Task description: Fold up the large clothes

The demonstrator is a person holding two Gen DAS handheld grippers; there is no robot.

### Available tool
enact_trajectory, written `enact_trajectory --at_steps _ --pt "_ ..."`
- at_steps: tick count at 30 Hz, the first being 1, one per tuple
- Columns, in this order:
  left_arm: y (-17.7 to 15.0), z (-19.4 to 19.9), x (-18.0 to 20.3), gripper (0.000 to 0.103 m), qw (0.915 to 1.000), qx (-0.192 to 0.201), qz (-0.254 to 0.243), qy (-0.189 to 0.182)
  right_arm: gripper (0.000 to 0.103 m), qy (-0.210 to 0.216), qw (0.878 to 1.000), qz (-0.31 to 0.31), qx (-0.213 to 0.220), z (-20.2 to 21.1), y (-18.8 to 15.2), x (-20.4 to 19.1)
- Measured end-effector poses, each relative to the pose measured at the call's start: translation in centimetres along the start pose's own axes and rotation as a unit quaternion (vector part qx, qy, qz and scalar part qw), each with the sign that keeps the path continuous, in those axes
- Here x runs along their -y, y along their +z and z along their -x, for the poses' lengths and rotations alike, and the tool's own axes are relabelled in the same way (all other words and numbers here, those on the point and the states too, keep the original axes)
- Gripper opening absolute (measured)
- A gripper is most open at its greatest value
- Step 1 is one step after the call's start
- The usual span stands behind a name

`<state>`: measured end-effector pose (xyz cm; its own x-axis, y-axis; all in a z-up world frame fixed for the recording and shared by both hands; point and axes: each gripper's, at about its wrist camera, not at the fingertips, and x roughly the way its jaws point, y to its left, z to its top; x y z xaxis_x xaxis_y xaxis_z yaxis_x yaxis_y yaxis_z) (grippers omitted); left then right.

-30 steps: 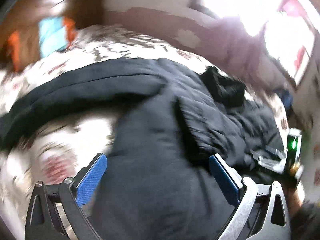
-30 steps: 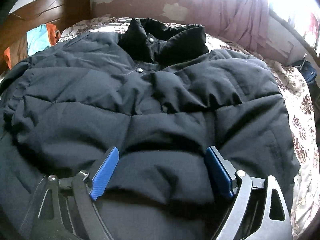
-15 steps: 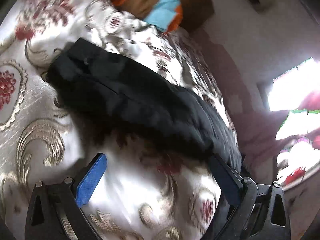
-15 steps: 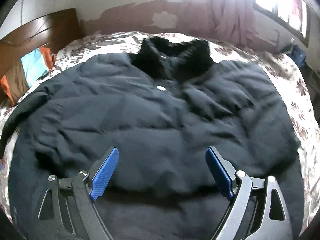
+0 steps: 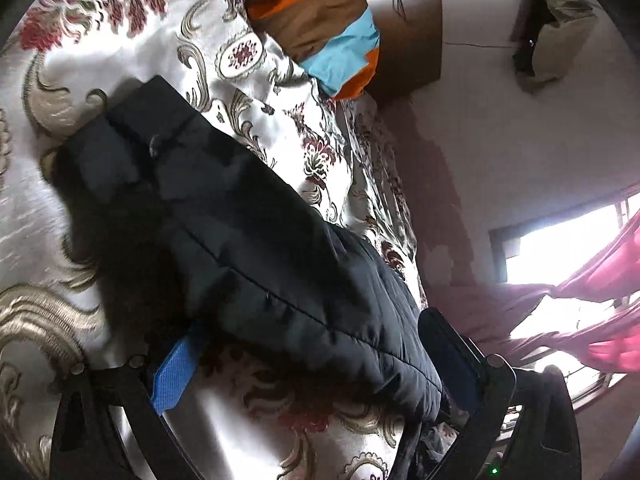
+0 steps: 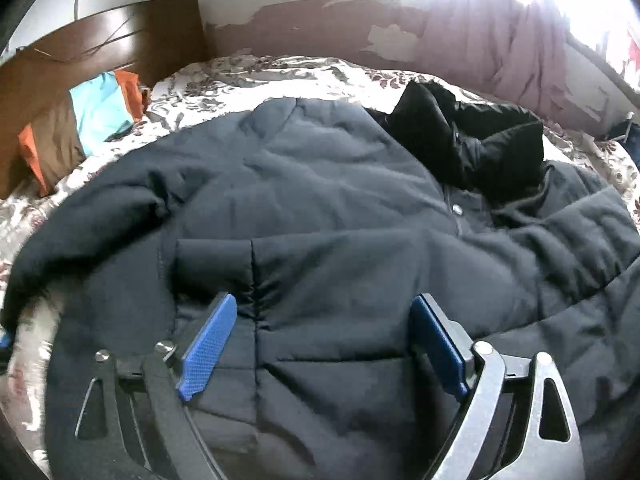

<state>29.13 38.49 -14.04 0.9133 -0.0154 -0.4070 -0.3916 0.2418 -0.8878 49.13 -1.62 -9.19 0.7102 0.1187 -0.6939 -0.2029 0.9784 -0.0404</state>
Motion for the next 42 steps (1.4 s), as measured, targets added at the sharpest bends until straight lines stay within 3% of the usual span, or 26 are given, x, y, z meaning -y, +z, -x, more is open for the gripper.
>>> enact_trajectory --at_steps 5,8,13,16,18,20,23,26,30,33,37,42 --pt "1.0 -1.5 -1.7 0.102 0.9986 -0.014 0.048 0.017 0.102 0.061 0.996 -0.061 -0.008 -1.1 -0.8 2.3" --pt "1.1 -1.4 -1.8 0.098 0.9985 -0.008 0.052 0.018 0.102 0.056 0.997 -0.058 -0.004 -1.1 -1.0 2.0" --pt "1.8 -0.6 -2.8 0.077 0.9969 0.017 0.077 -0.003 0.102 0.041 0.998 -0.054 -0.006 -0.6 -0.9 1.8" --pt "2.0 0.1 -3.3 0.051 0.9955 0.035 0.086 -0.022 0.102 0.014 0.998 -0.06 -0.005 0.9 -0.3 1.8" --pt "2.2 0.5 -3.4 0.024 0.9954 0.044 0.082 -0.024 0.102 0.013 0.998 -0.064 0.007 2.3 -0.2 2.0" --pt "2.7 0.8 -3.2 0.013 0.9955 0.054 0.072 -0.029 0.102 0.028 0.997 -0.07 0.018 4.2 -0.3 2.7" --pt "3.0 2.0 -1.8 0.01 0.9954 0.073 0.04 -0.048 0.102 0.04 0.997 -0.064 0.021 6.6 -0.8 4.3" --pt "2.8 3.7 0.7 0.009 0.9923 0.1 -0.024 -0.069 0.102 0.033 0.998 -0.045 0.027 8.6 -1.6 6.4" --pt "1.0 7.0 5.1 0.009 0.9777 0.134 -0.139 -0.083 0.102 0.016 0.999 -0.012 0.033 10.4 -2.8 9.7" --pt "-0.6 8.6 9.3 0.009 0.9651 0.131 -0.211 -0.083 0.102 -0.008 0.999 0.001 0.04 11.3 -3.5 11.8" --pt "-2.6 9.8 15.7 0.009 0.9464 0.122 -0.283 -0.097 0.102 0.003 0.998 -0.02 0.055 12.9 -4.3 14.5" --pt "-7.7 10.5 25.3 0.009 0.9103 0.101 -0.379 -0.131 0.102 0.012 0.996 -0.044 0.075 15.3 -6.6 18.2"
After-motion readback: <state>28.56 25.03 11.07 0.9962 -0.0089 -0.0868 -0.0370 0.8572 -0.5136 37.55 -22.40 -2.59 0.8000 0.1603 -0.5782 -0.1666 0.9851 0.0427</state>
